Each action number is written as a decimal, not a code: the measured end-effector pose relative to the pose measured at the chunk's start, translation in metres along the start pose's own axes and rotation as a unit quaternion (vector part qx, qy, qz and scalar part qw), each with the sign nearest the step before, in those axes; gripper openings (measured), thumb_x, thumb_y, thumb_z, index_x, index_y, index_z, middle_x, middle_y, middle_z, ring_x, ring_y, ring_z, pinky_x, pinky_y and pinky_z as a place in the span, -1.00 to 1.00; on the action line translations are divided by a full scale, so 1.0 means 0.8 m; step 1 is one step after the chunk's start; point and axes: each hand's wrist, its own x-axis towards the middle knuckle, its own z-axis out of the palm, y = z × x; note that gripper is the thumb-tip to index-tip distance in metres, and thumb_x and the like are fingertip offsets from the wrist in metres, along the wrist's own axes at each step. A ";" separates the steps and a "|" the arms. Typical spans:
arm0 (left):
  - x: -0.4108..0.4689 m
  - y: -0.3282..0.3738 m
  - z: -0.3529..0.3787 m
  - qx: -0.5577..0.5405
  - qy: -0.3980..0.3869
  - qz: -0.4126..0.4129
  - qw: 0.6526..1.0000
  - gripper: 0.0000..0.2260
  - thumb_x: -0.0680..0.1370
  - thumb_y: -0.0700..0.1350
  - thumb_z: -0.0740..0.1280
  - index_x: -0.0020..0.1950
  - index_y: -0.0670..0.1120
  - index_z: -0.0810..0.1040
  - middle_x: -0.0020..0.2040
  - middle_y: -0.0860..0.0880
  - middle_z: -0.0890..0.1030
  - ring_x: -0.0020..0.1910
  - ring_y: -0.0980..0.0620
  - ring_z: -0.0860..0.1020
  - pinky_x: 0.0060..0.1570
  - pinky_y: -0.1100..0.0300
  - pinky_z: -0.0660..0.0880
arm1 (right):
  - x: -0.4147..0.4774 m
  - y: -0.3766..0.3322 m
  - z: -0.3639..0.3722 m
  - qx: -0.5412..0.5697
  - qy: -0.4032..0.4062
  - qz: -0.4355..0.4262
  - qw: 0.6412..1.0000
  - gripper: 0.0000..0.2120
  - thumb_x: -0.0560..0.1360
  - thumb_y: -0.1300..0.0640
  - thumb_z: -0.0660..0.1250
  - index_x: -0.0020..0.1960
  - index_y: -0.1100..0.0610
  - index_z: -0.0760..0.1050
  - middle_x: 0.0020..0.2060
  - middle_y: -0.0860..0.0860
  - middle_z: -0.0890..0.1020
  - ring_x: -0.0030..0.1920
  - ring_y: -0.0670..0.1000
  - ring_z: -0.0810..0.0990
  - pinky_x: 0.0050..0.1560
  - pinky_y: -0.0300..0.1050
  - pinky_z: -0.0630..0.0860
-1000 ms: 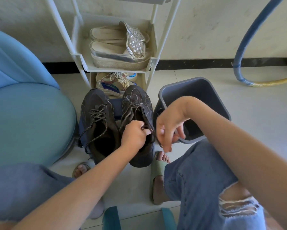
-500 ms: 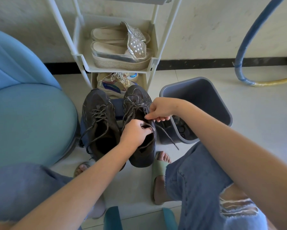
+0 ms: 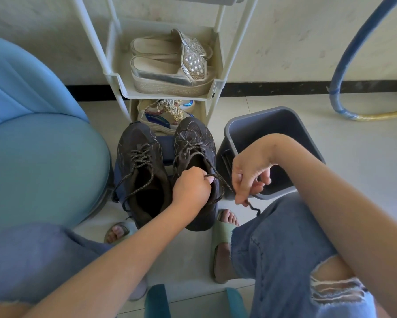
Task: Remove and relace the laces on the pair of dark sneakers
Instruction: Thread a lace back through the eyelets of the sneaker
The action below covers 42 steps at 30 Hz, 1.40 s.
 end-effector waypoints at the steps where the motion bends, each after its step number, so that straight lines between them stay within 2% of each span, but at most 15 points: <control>1: -0.001 0.001 0.000 0.012 0.003 0.009 1.000 -0.73 0.61 -0.06 0.21 -0.21 -0.17 0.53 -0.24 -0.12 0.56 -0.08 -0.21 0.56 -0.14 0.09 0.42 | 0.005 0.001 -0.001 0.015 0.029 0.008 0.999 -0.69 0.50 -0.18 0.31 -0.20 0.02 0.64 -0.45 -0.05 0.54 -0.39 -0.11 0.47 -0.22 -0.24 0.48; 3: -0.001 0.002 0.000 0.021 0.006 0.020 1.000 -0.74 0.61 -0.05 0.21 -0.12 -0.18 0.57 -0.18 -0.14 0.59 -0.05 -0.23 0.56 -0.11 0.06 0.44 | 0.021 0.004 -0.007 0.081 0.162 -0.001 0.983 -0.49 0.52 -0.29 0.17 -0.13 0.12 0.63 -0.44 -0.04 0.61 -0.42 -0.09 0.51 -0.26 -0.27 0.51; 6: 0.001 0.001 -0.001 0.017 -0.004 0.019 1.000 -0.67 0.60 -0.05 0.22 -0.33 -0.16 0.42 -0.36 -0.08 0.47 -0.13 -0.23 0.55 -0.17 0.07 0.41 | 0.043 0.000 -0.018 0.113 0.319 -0.049 0.940 -0.52 0.56 -0.22 0.18 -0.20 0.17 0.56 -0.43 -0.01 0.57 -0.53 -0.12 0.46 -0.40 -0.30 0.45; 9: 0.002 0.001 -0.003 0.006 -0.012 0.010 1.000 -0.63 0.60 -0.06 0.23 -0.41 -0.10 0.33 -0.35 -0.15 0.48 -0.14 -0.24 0.54 -0.19 0.07 0.39 | 0.054 -0.008 -0.021 0.085 0.303 -0.071 0.946 -0.64 0.59 -0.05 0.24 -0.28 0.16 0.45 -0.42 -0.01 0.52 -0.54 -0.11 0.41 -0.42 -0.32 0.40; 12: 0.003 -0.001 -0.004 0.000 -0.018 0.005 1.000 -0.70 0.60 -0.06 0.22 -0.29 -0.16 0.49 -0.25 -0.17 0.56 -0.09 -0.23 0.56 -0.14 0.06 0.43 | 0.044 -0.005 -0.020 0.090 0.263 -0.094 0.956 -0.73 0.59 0.05 0.26 -0.23 0.16 0.44 -0.39 -0.02 0.47 -0.45 -0.08 0.37 -0.40 -0.31 0.35; 14: 0.006 -0.001 -0.006 -0.008 -0.021 -0.009 1.000 -0.77 0.60 -0.08 0.23 -0.06 -0.18 0.60 -0.13 -0.16 0.60 -0.03 -0.22 0.56 -0.05 0.05 0.48 | 0.027 0.001 -0.015 0.097 0.174 -0.109 0.974 -0.78 0.57 0.10 0.29 -0.23 0.15 0.47 -0.40 -0.03 0.47 -0.44 -0.10 0.37 -0.40 -0.33 0.34; 17: 0.009 -0.001 -0.007 -0.003 -0.031 -0.016 0.999 -0.76 0.59 -0.10 0.23 -0.15 -0.19 0.59 -0.26 -0.11 0.55 -0.11 -0.19 0.57 -0.10 0.05 0.46 | 0.006 0.008 -0.003 0.073 0.056 -0.066 0.994 -0.79 0.52 0.04 0.36 -0.25 0.10 0.54 -0.43 -0.06 0.51 -0.44 -0.13 0.41 -0.35 -0.32 0.39; 19: 0.008 -0.001 -0.007 0.007 -0.036 -0.012 0.999 -0.75 0.60 -0.09 0.23 -0.19 -0.17 0.57 -0.31 -0.09 0.53 -0.14 -0.18 0.56 -0.15 0.07 0.43 | 0.004 0.013 -0.003 0.044 0.088 -0.024 0.995 -0.73 0.49 -0.12 0.35 -0.20 0.07 0.60 -0.42 -0.07 0.56 -0.38 -0.11 0.49 -0.26 -0.27 0.47; 21: 0.008 -0.002 -0.009 0.002 -0.041 -0.006 0.999 -0.75 0.60 -0.07 0.24 -0.12 -0.20 0.61 -0.21 -0.13 0.60 -0.10 -0.17 0.56 -0.10 0.08 0.46 | 0.018 0.018 -0.010 0.095 0.182 -0.015 0.979 -0.54 0.49 -0.25 0.25 -0.10 0.15 0.62 -0.37 -0.01 0.60 -0.36 -0.07 0.52 -0.25 -0.25 0.51; 24: 0.011 -0.003 -0.012 -0.003 -0.047 0.001 0.999 -0.73 0.58 -0.06 0.26 -0.14 -0.23 0.60 -0.23 -0.13 0.59 -0.11 -0.17 0.56 -0.10 0.07 0.45 | 0.040 0.012 -0.020 0.166 0.278 -0.042 0.945 -0.52 0.53 -0.22 0.23 -0.12 0.22 0.57 -0.37 0.03 0.57 -0.42 -0.06 0.50 -0.37 -0.28 0.47; 28: 0.013 -0.003 -0.012 0.003 -0.052 -0.005 0.999 -0.76 0.58 -0.07 0.25 -0.08 -0.20 0.63 -0.19 -0.11 0.62 -0.10 -0.15 0.58 -0.09 0.08 0.45 | 0.048 0.000 -0.019 0.135 0.221 -0.069 0.963 -0.75 0.55 0.03 0.33 -0.21 0.19 0.50 -0.37 0.01 0.55 -0.40 -0.06 0.48 -0.37 -0.29 0.48; 33: 0.014 -0.001 -0.010 0.024 -0.051 -0.005 0.998 -0.77 0.60 -0.06 0.23 -0.03 -0.16 0.63 -0.16 -0.10 0.61 -0.10 -0.14 0.58 -0.09 0.08 0.48 | 0.034 0.005 -0.016 0.141 0.159 -0.084 0.974 -0.78 0.53 0.20 0.35 -0.26 0.15 0.40 -0.41 0.00 0.48 -0.43 -0.06 0.40 -0.42 -0.30 0.38; 35: 0.013 0.002 -0.012 0.039 -0.052 -0.004 0.998 -0.78 0.61 -0.06 0.22 -0.03 -0.13 0.62 -0.17 -0.08 0.59 -0.10 -0.11 0.57 -0.09 0.08 0.48 | 0.025 0.005 -0.012 0.104 0.110 -0.074 0.986 -0.78 0.51 0.19 0.38 -0.27 0.14 0.41 -0.43 -0.02 0.48 -0.45 -0.10 0.40 -0.41 -0.30 0.38; 38: 0.012 0.004 -0.016 0.051 -0.063 -0.009 0.997 -0.74 0.61 -0.04 0.22 -0.24 -0.07 0.53 -0.25 -0.06 0.53 -0.08 -0.13 0.56 -0.11 0.08 0.43 | 0.015 0.001 -0.008 0.057 0.104 -0.036 0.992 -0.81 0.48 0.10 0.43 -0.23 0.13 0.48 -0.38 -0.01 0.53 -0.38 -0.08 0.47 -0.31 -0.26 0.50; 42: 0.009 0.018 -0.046 0.029 -0.151 -0.002 0.988 -0.80 0.60 -0.09 0.25 0.00 -0.13 0.64 -0.15 0.02 0.68 -0.13 0.00 0.59 -0.09 0.16 0.45 | 0.014 0.008 -0.012 0.106 0.203 -0.033 0.973 -0.66 0.46 -0.11 0.39 -0.05 0.18 0.57 -0.26 0.04 0.65 -0.31 -0.04 0.62 -0.30 -0.22 0.56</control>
